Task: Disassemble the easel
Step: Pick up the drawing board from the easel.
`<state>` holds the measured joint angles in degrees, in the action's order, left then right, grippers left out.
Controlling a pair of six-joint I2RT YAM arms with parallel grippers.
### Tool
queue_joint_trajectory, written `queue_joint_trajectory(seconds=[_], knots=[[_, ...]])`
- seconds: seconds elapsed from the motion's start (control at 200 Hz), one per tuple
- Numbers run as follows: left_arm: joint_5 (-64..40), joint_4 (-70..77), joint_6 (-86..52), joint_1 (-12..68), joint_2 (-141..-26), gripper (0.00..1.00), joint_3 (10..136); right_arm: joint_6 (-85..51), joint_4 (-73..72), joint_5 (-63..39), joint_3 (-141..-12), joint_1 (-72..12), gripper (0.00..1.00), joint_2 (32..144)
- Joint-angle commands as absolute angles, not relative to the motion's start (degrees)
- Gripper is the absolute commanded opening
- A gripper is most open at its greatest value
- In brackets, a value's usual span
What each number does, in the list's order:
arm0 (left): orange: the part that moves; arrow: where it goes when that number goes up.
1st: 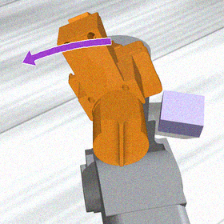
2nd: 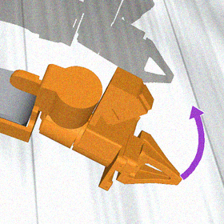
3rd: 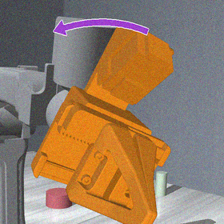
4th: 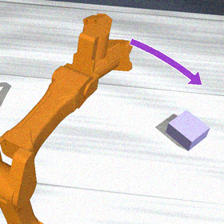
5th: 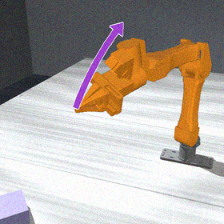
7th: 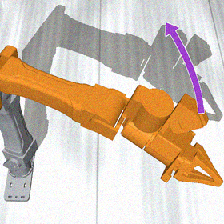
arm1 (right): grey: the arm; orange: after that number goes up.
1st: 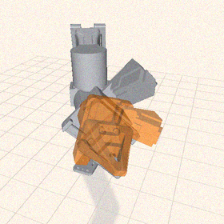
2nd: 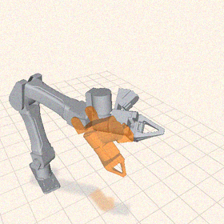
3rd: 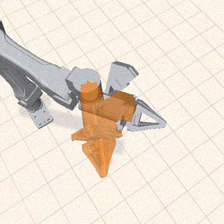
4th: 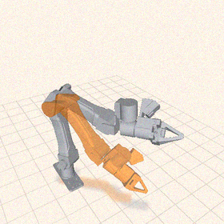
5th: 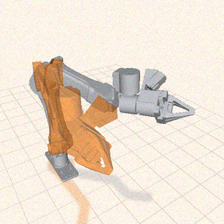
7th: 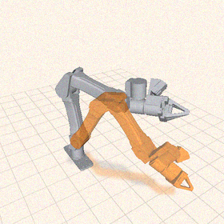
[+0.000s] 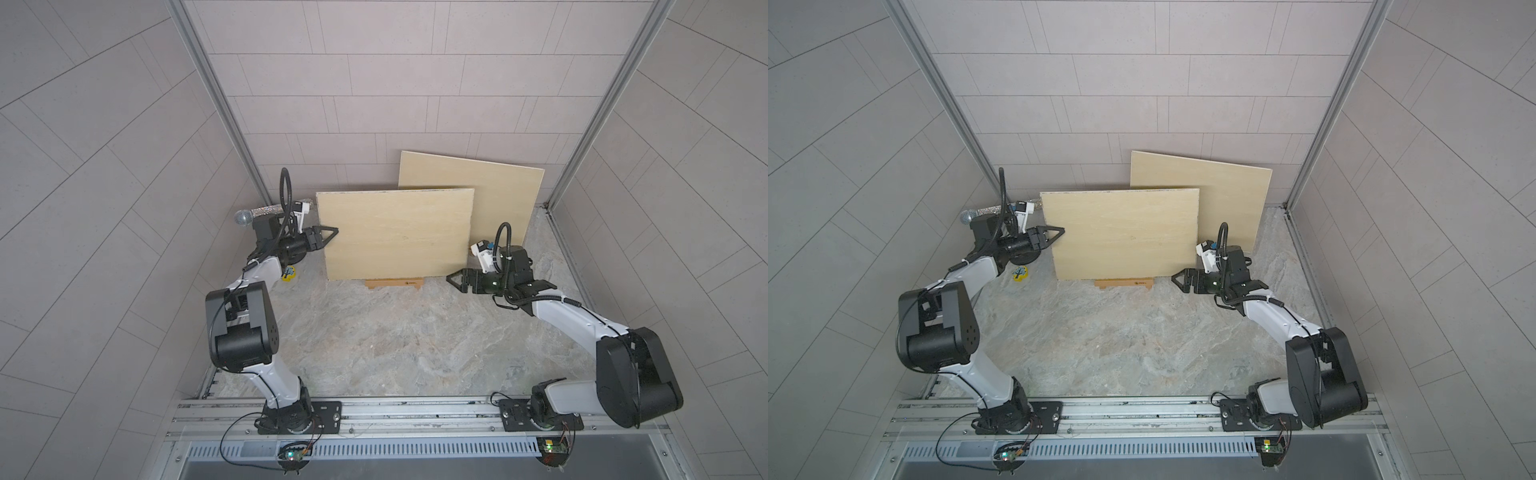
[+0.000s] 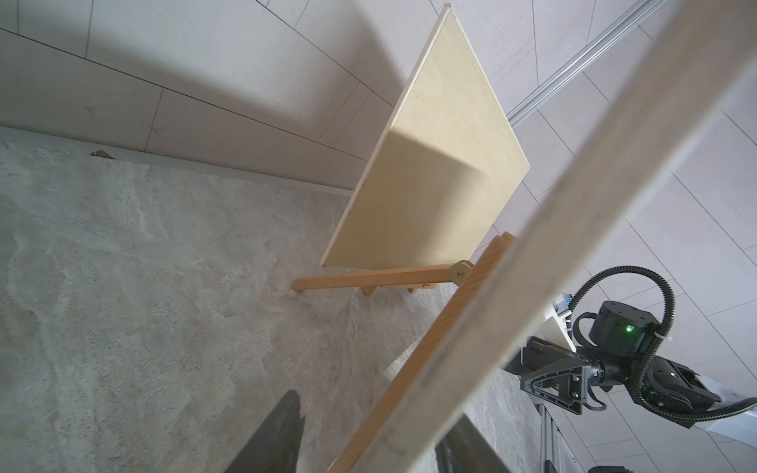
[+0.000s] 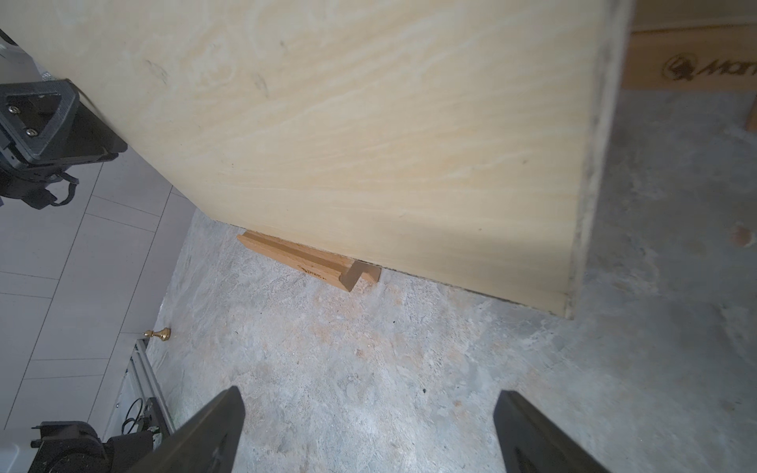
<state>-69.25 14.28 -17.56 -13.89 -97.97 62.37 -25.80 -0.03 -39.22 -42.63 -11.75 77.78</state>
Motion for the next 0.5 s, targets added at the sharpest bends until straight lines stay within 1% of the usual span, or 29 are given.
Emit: queue_joint_trajectory(seconds=[0.0, 0.315, 0.495], knots=[[-70.09, 16.39, -19.01, -13.80, -97.82, 0.50, 61.18, -26.36, -1.80, -39.76, -43.79, -12.04, 1.00, 78.40], [-70.57, 23.40, -23.88, -13.89, -97.10, 0.44, 57.40, -26.54, -2.29, -40.50, -44.06, -11.69, 1.00, 78.95], [-71.02, 41.95, -36.21, -14.07, -98.73, 0.41, 53.09, -26.11, -1.81, -41.37, -45.44, -11.34, 1.00, 79.51]])
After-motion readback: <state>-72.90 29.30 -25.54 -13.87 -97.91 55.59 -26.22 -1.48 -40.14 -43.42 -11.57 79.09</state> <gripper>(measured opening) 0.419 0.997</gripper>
